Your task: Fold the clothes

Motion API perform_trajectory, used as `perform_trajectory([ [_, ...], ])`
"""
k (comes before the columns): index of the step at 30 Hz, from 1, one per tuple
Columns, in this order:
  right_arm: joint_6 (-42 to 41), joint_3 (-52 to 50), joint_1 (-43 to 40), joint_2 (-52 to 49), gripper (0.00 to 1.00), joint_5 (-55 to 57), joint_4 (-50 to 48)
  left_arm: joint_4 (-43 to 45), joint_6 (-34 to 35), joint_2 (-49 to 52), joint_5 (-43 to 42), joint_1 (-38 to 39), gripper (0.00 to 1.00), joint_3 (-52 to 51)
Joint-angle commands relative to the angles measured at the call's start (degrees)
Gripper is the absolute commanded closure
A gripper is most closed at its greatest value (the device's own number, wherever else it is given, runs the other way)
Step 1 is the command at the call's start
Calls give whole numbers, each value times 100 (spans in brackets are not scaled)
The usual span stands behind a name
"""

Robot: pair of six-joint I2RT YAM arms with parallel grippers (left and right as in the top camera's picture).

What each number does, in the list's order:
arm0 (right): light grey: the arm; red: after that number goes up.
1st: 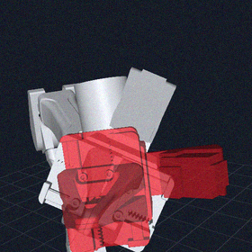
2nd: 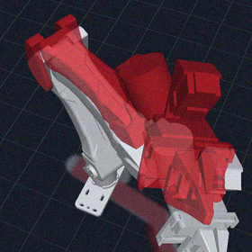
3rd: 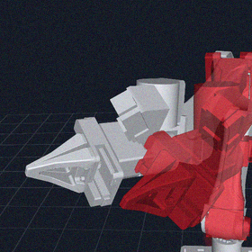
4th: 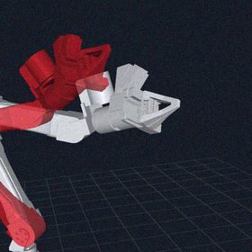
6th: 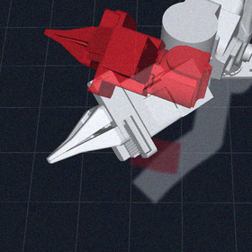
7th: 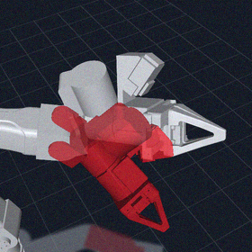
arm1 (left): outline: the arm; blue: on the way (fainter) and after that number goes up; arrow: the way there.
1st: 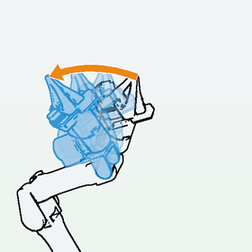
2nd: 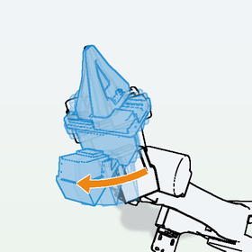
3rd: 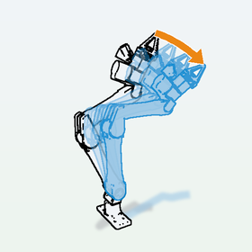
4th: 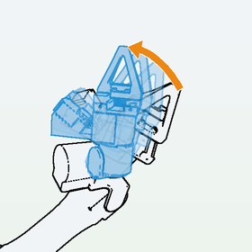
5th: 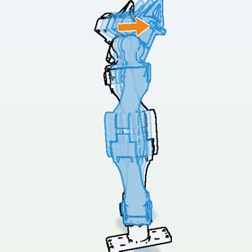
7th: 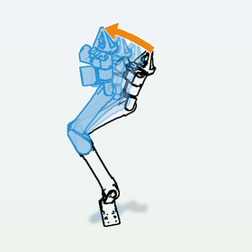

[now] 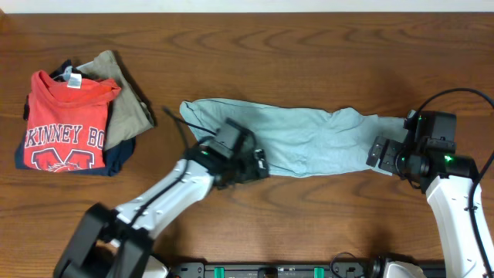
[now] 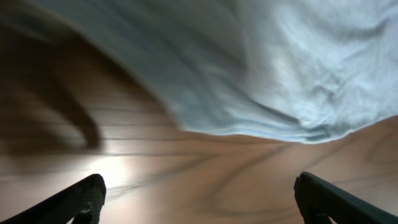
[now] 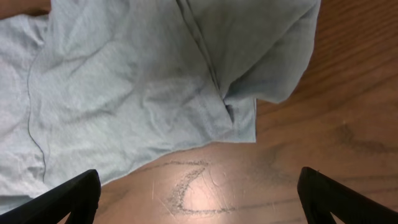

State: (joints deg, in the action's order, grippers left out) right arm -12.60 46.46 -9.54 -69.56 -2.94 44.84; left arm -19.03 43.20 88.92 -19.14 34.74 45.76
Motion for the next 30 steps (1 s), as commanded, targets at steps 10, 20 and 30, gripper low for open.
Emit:
perform_trajectory([
  [10,-70,105,-31,66,1,55,20,2632,1676,1432,44,1174,28,-48],
  [20,-68,105,-31,66,1,61,15,1600,566,1156,356,446,94,-48],
  [30,-70,101,-31,-90,1,120,17,-1034,-352,-1523,741,-1604,94,-48],
])
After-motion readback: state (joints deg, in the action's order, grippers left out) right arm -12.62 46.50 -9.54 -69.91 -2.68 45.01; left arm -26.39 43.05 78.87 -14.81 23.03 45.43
